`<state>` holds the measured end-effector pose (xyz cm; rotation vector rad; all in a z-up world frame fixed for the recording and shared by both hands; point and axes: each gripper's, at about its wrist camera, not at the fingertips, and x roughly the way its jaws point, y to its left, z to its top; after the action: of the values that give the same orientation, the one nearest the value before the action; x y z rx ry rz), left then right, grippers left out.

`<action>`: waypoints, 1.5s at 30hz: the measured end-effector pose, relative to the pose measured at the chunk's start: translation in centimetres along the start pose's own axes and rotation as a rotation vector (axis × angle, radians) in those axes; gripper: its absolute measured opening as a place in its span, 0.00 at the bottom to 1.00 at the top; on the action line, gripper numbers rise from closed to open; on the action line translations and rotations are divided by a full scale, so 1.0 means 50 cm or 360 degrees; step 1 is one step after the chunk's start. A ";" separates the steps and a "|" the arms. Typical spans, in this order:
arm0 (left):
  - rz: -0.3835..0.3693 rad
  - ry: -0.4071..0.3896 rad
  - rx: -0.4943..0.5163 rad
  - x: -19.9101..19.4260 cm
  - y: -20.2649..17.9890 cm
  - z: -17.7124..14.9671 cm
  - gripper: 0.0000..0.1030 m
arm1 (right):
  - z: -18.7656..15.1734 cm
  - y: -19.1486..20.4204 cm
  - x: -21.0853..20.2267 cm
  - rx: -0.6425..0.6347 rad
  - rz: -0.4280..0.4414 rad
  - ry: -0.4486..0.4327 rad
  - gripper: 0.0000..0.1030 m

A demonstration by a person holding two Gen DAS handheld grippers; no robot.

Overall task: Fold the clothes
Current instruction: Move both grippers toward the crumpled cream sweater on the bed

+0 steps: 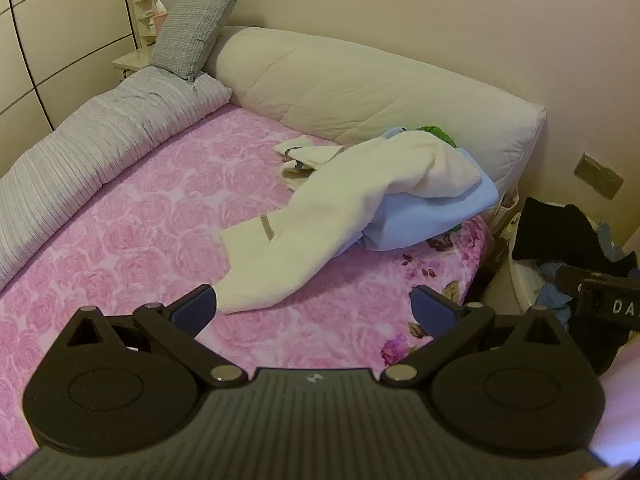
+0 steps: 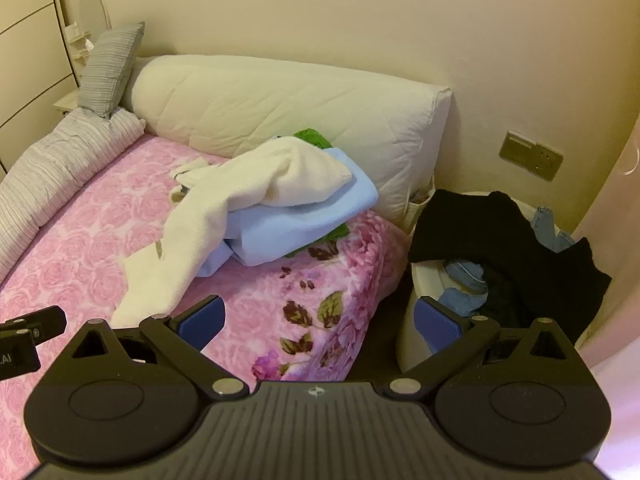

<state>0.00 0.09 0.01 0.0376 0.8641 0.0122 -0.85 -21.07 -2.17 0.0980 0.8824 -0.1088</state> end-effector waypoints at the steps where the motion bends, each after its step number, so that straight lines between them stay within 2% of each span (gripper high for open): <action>1: -0.0003 -0.0001 -0.0003 0.000 0.004 0.000 1.00 | -0.002 0.001 0.000 0.0000 0.0000 0.0003 1.00; 15: -0.0046 -0.0012 -0.0042 -0.005 0.055 0.004 1.00 | 0.015 0.038 -0.007 0.0014 -0.0003 0.0004 1.00; 45: -0.0090 -0.0002 -0.0012 0.027 0.080 0.023 1.00 | 0.016 0.080 0.010 0.0044 -0.0063 -0.0006 1.00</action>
<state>1.76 4.09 -0.14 0.0060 0.8638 -0.0372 0.62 -17.23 -1.91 0.1064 0.8793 -0.1582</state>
